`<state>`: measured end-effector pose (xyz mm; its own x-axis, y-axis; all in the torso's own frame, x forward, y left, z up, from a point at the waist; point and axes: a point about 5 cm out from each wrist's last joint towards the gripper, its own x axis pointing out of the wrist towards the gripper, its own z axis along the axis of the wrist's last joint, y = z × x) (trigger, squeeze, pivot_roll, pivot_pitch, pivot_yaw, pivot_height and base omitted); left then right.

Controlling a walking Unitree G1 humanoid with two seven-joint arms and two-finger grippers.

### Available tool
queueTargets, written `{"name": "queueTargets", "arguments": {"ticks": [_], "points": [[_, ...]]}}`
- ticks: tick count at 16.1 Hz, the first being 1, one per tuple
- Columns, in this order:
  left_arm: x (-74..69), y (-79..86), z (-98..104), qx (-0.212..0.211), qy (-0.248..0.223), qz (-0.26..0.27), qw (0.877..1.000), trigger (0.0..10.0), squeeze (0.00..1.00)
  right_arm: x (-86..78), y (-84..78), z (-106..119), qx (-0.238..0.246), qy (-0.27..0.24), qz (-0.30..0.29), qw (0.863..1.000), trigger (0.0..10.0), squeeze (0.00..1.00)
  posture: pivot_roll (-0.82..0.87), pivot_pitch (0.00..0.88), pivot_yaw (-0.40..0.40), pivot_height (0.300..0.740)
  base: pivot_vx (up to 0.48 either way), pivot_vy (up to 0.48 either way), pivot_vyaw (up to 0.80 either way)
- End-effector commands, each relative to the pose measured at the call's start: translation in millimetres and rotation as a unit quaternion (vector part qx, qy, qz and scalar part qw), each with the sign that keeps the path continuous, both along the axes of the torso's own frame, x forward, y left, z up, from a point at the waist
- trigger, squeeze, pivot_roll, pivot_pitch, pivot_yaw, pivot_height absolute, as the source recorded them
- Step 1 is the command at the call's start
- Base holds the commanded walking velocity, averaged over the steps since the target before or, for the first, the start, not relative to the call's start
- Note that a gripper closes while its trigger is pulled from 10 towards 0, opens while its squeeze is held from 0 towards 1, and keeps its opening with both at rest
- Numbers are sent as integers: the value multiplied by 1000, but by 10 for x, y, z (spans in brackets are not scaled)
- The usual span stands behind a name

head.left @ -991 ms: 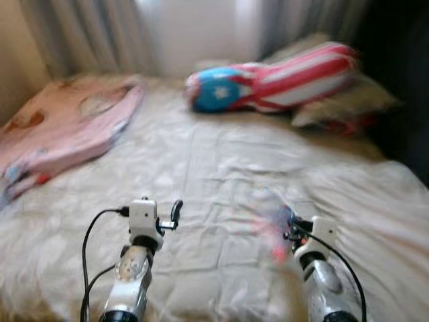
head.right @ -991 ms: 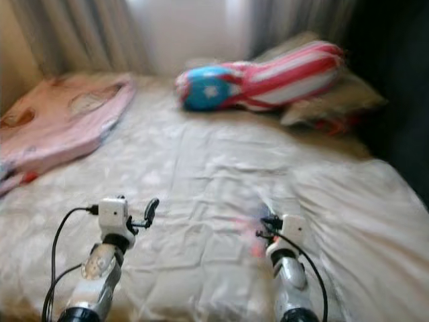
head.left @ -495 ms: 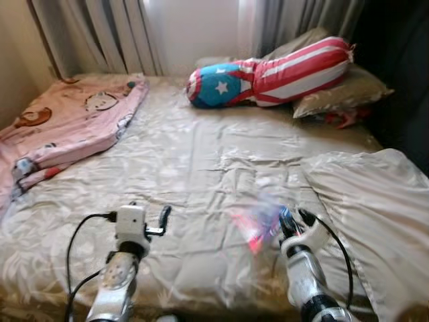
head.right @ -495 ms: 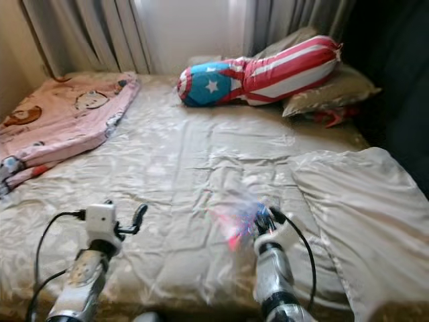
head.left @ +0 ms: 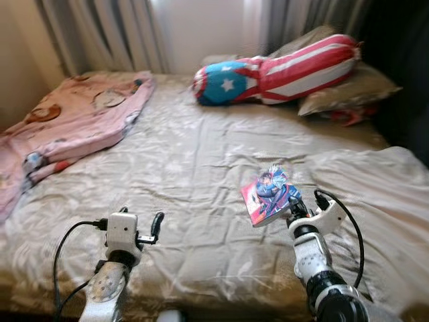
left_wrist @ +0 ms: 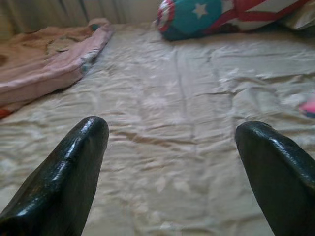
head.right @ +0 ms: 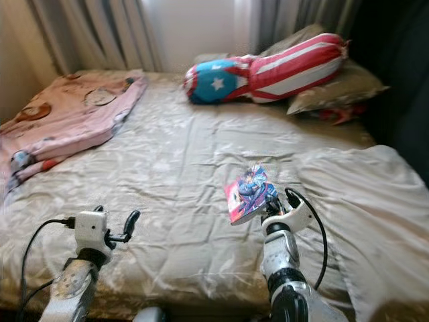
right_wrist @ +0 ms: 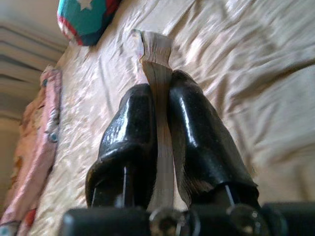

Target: Clean up the room

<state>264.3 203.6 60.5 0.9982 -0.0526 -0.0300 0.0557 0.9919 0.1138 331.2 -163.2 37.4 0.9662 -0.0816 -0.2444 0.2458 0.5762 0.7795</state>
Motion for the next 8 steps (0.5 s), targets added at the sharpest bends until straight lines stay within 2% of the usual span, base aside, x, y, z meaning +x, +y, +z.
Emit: {"name": "queueTargets", "arguments": {"ticks": [1,2,3,4,5,7,8], "points": [[-58,39,9,16,8,-5,1000,10000,0,47,-83,66,31,-15,-27,999,10000,0,159,11,7,663,0,0,0],[-105,65,11,19,13,-5,1000,10000,0,26,-135,34,61,-7,-53,997,10000,0,172,20,14,663,0,0,0],[-190,92,12,25,20,-9,999,10000,0,-49,-223,-64,84,23,-88,992,10000,0,205,39,19,663,0,0,0],[-221,103,14,29,24,-11,999,10000,0,-84,-227,-112,86,37,-91,991,10000,0,213,48,21,663,0,0,0],[-321,158,34,35,30,-10,999,10000,0,-176,-175,-233,101,63,-94,988,10000,0,219,66,26,663,0,0,0],[-394,194,63,38,35,-7,999,10000,0,-238,-49,-313,112,70,-77,988,10000,0,221,95,32,663,0,0,0],[-401,188,72,43,37,-7,998,10000,0,-178,13,-239,132,32,-63,989,10000,0,213,111,39,663,0,0,0]]}}
